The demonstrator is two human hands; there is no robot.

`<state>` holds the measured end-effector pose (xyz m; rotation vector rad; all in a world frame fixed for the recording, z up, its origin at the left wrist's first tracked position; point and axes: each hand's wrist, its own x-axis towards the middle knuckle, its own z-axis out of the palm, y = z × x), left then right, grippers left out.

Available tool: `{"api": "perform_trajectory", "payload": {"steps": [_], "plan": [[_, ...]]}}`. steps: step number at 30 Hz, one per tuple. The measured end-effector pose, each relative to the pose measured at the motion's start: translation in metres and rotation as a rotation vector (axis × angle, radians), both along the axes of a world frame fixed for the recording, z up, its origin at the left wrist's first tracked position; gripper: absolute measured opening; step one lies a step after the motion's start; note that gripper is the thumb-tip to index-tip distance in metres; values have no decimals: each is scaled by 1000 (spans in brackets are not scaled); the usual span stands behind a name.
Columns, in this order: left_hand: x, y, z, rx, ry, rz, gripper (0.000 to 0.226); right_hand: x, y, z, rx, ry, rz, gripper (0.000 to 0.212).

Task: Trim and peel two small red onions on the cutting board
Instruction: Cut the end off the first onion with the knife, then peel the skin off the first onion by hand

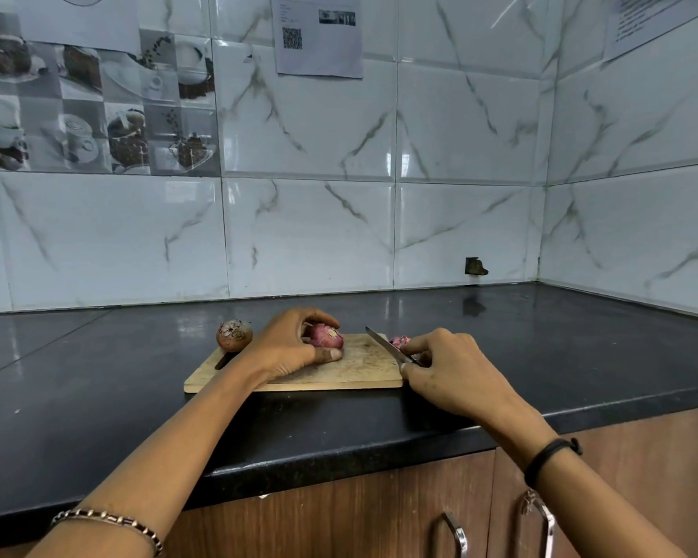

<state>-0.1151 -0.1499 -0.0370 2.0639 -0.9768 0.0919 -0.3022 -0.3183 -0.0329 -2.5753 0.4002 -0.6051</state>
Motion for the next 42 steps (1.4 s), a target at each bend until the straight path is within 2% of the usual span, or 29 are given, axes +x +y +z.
{"api": "perform_trajectory", "payload": {"steps": [10,12,15,18,21,23,28,31,36,39,42], "plan": [[-2,2,0,-12,-55,62,49,15,3,2,118,-138,-4,18],[-4,1,1,-57,-46,58,50,19,7,4,148,-158,9,22],[-7,0,2,-153,-29,60,45,30,17,7,176,-111,30,37],[-7,-1,3,-220,-13,77,40,43,28,8,140,-77,54,44],[-10,-3,4,-217,-16,85,44,56,31,8,85,-26,65,30],[-14,-7,4,-185,-44,82,46,60,27,9,104,-34,71,29],[-20,-19,9,-246,-86,84,47,66,11,14,212,-229,113,49],[-22,-33,21,-265,-179,115,36,72,0,17,285,-239,175,63],[-18,-76,35,-231,-265,184,23,86,-30,27,507,-327,255,37],[-8,-96,34,-184,-185,136,35,92,-60,28,561,-313,305,34],[0,-105,32,-47,-104,33,51,91,-88,21,505,-224,323,37]]}}
